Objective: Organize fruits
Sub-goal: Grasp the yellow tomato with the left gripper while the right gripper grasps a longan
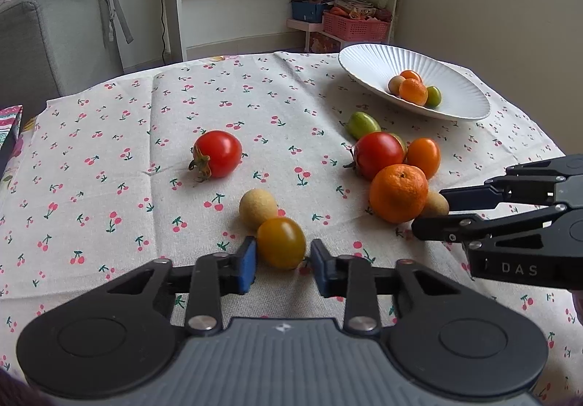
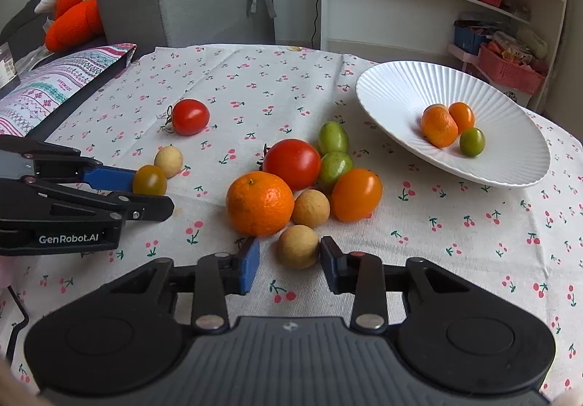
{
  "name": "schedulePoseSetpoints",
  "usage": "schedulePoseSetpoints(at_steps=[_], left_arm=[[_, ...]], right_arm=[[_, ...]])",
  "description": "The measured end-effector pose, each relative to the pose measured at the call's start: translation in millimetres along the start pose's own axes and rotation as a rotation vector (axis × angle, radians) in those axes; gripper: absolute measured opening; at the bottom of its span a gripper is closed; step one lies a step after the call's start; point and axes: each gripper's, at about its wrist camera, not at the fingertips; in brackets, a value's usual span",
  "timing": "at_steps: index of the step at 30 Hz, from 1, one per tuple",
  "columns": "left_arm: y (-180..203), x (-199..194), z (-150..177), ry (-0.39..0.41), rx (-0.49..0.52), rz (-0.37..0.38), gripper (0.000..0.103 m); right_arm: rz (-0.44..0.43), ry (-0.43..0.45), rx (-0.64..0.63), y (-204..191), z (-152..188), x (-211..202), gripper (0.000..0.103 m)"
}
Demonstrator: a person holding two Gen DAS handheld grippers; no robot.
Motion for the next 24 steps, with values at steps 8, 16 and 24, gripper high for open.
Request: schedulePoseSetpoints(at_steps=[8, 16, 24], left_arm=[[0.7, -1.7, -0.6, -0.001, -0.002, 0.007, 0.016], [1.5, -9.1, -6.1, 0.021, -0.010, 0.018, 0.016], [3.1, -16.5, -14.4, 0.041, -0.029, 0.045, 0.016]], right_arm=[[0.001, -0.001, 0.014, 6.5, -1.3, -2.2, 0.023], [-0.015, 0.026, 0.029, 10.8, -6.1, -13.0, 0.023], [-0.013, 0.067, 0.063, 21.8, -14.6, -24.5, 0.023]])
Point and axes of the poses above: each gripper's, at about its wrist camera, not at the fingertips, and x roughly the way its jaws point, y to its right, z to its underside, and after that the axes turned 4 degrees about -z, right-handed
